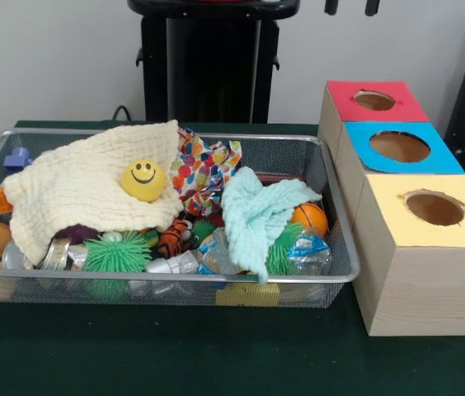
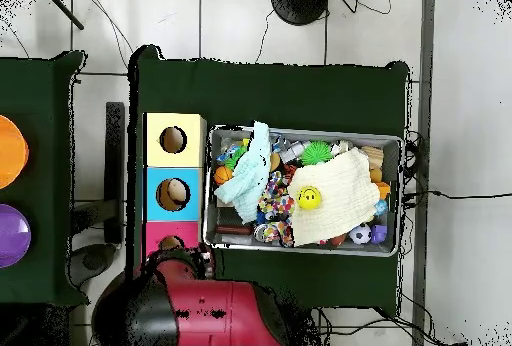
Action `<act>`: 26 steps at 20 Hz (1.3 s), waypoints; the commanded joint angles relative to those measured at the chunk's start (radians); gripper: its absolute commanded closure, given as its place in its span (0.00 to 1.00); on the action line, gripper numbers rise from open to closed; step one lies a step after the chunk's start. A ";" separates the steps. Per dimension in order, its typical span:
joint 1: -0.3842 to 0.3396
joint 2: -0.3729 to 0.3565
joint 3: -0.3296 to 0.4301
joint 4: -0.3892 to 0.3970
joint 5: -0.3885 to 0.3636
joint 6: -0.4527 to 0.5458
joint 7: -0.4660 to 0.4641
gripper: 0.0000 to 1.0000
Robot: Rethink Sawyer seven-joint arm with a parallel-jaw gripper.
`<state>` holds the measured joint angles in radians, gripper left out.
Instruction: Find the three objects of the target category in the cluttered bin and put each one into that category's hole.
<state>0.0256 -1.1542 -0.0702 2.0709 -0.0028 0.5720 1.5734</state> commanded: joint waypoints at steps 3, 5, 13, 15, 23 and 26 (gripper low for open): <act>-0.132 0.118 0.085 -0.060 0.027 0.024 0.055 0.00; -0.145 0.118 0.089 -0.068 0.021 0.022 0.057 0.00; -0.117 0.076 0.019 -0.123 -0.030 0.029 0.132 0.00; -0.120 0.085 0.020 -0.110 -0.025 -0.003 0.140 0.00; -0.127 0.117 0.053 -0.040 0.026 -0.118 0.179 0.00; -0.110 0.147 0.036 -0.071 0.006 -0.140 0.197 0.00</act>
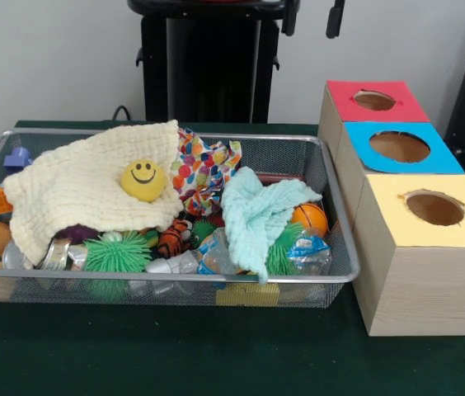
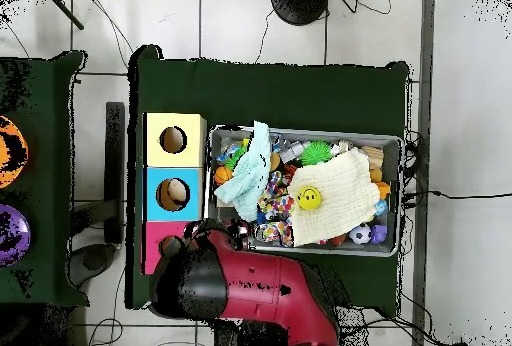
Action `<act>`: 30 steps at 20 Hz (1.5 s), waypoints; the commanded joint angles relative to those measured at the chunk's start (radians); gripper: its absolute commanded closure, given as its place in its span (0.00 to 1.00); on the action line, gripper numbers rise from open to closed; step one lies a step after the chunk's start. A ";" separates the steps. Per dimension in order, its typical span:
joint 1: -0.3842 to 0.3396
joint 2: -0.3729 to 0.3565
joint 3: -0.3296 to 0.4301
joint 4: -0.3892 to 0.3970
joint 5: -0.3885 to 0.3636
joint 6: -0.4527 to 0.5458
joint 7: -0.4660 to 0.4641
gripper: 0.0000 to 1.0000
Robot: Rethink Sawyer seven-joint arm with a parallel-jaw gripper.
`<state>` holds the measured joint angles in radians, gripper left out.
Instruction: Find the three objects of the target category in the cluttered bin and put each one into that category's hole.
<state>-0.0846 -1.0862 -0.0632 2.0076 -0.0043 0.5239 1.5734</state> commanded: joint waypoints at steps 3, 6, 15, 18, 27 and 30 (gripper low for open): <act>0.005 0.107 0.013 -0.011 -0.007 -0.138 0.206 0.00; -0.002 0.165 0.015 -0.005 -0.008 -0.209 0.210 0.00; -0.033 0.289 0.055 0.012 0.017 -0.485 0.241 0.00; -0.048 0.317 0.076 0.009 0.019 -0.552 0.243 0.00; -0.078 0.407 0.120 -0.009 0.017 -0.643 0.231 0.00; -0.086 0.443 0.137 -0.015 0.018 -0.662 0.237 0.00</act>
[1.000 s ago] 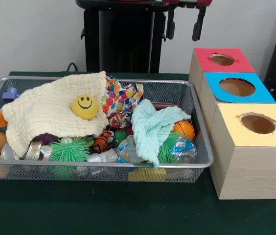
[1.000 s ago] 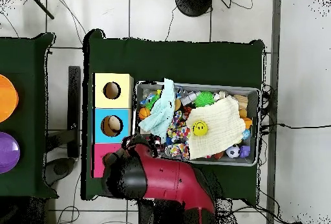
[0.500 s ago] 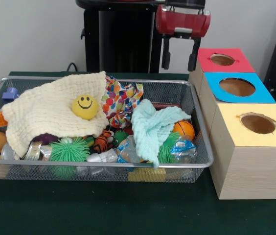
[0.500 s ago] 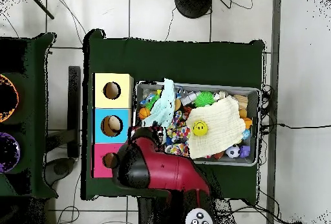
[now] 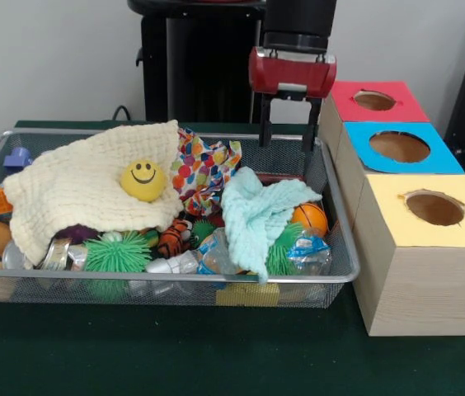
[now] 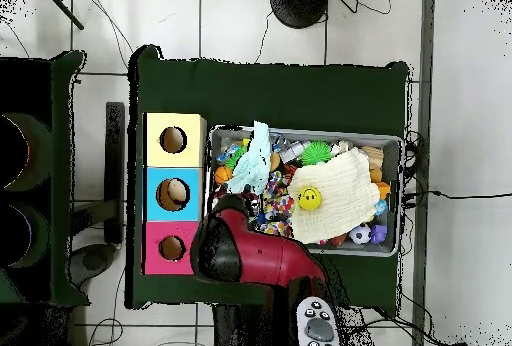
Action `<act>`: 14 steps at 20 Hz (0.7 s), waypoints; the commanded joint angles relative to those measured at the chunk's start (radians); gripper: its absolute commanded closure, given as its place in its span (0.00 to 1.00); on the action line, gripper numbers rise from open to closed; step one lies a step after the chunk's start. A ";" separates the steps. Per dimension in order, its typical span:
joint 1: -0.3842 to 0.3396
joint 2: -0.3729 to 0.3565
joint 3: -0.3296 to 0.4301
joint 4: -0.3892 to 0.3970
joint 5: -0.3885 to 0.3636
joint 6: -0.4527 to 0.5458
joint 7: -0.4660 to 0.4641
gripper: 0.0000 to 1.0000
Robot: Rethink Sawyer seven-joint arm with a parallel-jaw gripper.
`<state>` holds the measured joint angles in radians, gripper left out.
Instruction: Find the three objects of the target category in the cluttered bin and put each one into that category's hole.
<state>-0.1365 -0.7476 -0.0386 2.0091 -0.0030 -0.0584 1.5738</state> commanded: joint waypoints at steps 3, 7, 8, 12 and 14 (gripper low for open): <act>-0.049 0.133 0.140 -0.013 0.013 -0.111 0.251 0.00; -0.084 0.179 0.197 -0.012 0.005 -0.149 0.271 0.00; -0.101 0.188 0.223 -0.009 -0.002 -0.161 0.276 0.00; -0.141 0.213 0.284 0.002 -0.013 -0.193 0.289 0.00; -0.163 0.226 0.313 0.006 -0.025 -0.217 0.292 0.00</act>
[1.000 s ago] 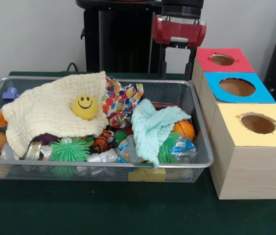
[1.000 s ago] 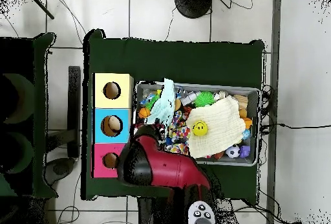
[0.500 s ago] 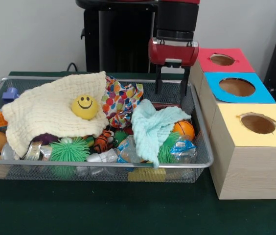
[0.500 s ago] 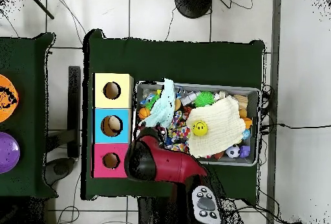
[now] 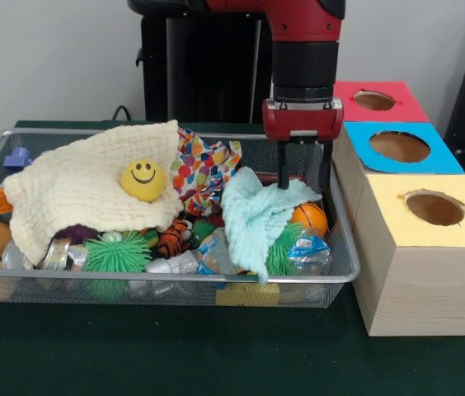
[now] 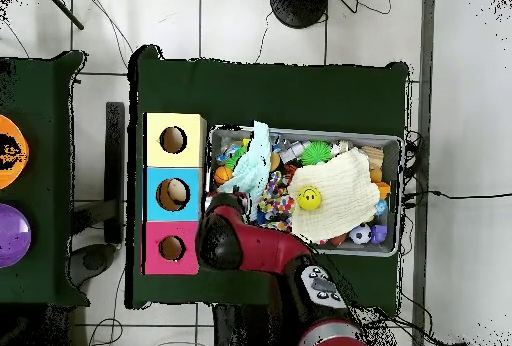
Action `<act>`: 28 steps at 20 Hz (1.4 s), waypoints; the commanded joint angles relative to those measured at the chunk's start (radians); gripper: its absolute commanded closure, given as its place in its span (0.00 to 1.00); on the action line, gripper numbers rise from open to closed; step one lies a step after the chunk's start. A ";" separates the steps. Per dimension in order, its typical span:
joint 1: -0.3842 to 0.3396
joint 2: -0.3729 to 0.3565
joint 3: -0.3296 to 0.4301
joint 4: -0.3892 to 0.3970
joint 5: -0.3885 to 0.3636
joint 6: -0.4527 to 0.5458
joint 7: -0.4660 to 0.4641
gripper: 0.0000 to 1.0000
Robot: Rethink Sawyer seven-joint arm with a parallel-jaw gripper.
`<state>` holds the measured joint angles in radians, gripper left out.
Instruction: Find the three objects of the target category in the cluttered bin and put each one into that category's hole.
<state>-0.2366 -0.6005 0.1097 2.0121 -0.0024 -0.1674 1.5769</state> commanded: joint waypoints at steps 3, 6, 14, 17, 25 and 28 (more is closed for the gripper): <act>-0.043 0.079 0.139 0.000 -0.025 -0.163 0.284 0.00; -0.012 0.065 0.096 0.003 -0.003 -0.202 0.277 0.00; 0.020 0.067 0.052 0.000 0.016 -0.286 0.273 0.00; 0.025 0.070 0.044 0.013 0.021 -0.326 0.287 0.00; 0.065 0.105 -0.011 -0.009 0.059 -0.335 0.242 0.00; 0.080 0.100 -0.037 -0.020 0.068 -0.306 0.213 0.00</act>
<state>-0.1748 -0.5468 0.0962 2.0182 0.0056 -0.4662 1.5773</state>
